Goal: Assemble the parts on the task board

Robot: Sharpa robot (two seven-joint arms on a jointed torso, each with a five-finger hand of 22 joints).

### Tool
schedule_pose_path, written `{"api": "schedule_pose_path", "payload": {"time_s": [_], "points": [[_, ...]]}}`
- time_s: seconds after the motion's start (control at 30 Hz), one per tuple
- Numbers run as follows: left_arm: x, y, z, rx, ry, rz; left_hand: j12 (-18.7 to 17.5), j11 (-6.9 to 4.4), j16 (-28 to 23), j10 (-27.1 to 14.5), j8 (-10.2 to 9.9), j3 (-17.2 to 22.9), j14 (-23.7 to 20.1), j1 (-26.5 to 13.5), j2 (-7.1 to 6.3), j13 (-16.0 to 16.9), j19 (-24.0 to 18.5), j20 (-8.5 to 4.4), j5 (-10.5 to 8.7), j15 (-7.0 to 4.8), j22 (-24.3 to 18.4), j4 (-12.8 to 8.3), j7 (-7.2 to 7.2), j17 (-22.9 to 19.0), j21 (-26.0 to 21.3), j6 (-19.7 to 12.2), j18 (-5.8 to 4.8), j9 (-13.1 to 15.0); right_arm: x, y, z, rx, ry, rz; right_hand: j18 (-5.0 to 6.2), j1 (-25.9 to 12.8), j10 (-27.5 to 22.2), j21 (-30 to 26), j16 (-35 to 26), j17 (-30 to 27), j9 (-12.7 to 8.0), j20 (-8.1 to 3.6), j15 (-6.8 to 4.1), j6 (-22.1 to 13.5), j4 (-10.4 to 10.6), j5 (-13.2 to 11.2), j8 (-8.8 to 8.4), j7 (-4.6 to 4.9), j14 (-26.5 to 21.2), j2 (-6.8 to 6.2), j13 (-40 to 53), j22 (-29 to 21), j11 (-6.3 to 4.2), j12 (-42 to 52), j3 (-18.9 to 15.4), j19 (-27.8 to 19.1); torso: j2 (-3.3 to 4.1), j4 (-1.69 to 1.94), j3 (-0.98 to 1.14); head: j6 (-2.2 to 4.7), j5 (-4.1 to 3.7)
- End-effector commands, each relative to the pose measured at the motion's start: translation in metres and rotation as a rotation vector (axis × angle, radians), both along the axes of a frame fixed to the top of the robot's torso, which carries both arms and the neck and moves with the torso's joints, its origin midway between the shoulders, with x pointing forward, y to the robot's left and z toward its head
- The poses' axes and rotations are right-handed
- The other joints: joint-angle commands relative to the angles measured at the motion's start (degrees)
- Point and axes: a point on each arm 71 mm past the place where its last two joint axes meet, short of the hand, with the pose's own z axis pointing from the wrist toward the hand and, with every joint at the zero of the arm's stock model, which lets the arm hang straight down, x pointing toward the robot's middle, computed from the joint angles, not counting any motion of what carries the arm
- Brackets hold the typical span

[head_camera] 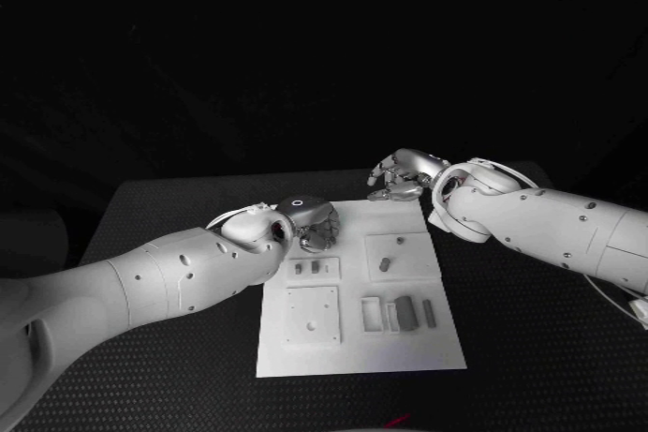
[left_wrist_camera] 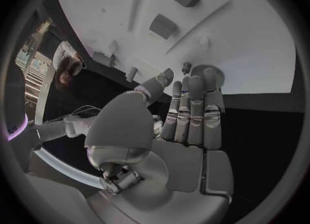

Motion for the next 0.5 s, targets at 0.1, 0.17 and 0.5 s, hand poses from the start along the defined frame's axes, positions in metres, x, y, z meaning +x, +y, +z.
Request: {"api": "schedule_pose_path", "payload": {"time_s": [0.1, 0.17, 0.5], "points": [[0.0018, 0.0003, -0.0019, 0.035, -0.007, 0.006, -1.2, -0.03, 1.4, -0.7, -0.6, -0.3, 0.8, 0.3, -0.63, 0.0, 1.0, -0.02, -0.15, 0.03, 1.5, 0.0, 0.04, 0.9, 1.0, -0.8, 2.64, -0.5, -0.0006, 0.0013, 0.0005, 0.003, -0.007, 0.011, 0.76, -0.2, -0.1, -0.4, -0.2, 0.1, -0.1, -0.20, 0.39, -0.7, 0.2, 0.3, -0.17, 1.23, 0.0, 0.15, -0.1, 1.1, 0.21, 0.2, 0.2, 0.3, 0.04, -0.03, -0.03, 0.08, -0.21], [0.0025, 0.0005, -0.0030, 0.043, 0.000, 0.007, -1.7, 0.00, 1.6, -0.9, -0.9, -0.3, 0.8, 0.3, -0.64, 0.0, 1.1, 0.01, -0.14, 0.06, 1.9, 0.1, 0.04, 1.1, 1.1, -1.1, 2.78, -0.6, -0.0009, 0.0014, 0.0006, 0.003, -0.007, 0.011, 0.76, -0.2, -0.1, -0.4, -0.2, 0.1, -0.1, -0.20, 0.40, -0.7, 0.2, 0.3, -0.17, 1.23, 0.0, 0.16, -0.1, 1.1, 0.21, 0.2, 0.2, 0.3, 0.04, -0.03, -0.01, 0.12, -0.25], [0.0037, -0.0007, -0.0069, 0.043, -0.005, 0.015, -2.7, 0.11, 2.3, -1.5, -0.9, 0.0, 1.4, 0.4, -0.39, 0.0, 1.7, 0.06, -0.10, 0.12, 3.0, 0.2, 0.01, 1.4, 1.6, -1.0, 3.21, -0.9, -0.0018, 0.0029, 0.0009, 0.005, -0.006, 0.016, 0.76, -0.2, -0.1, -0.4, -0.2, 0.1, -0.1, -0.20, 0.41, -0.7, 0.1, 0.3, -0.17, 1.24, 0.0, 0.17, -0.1, 1.1, 0.22, 0.2, 0.2, 0.3, 0.05, -0.02, 0.00, 0.01, -0.49]]}}
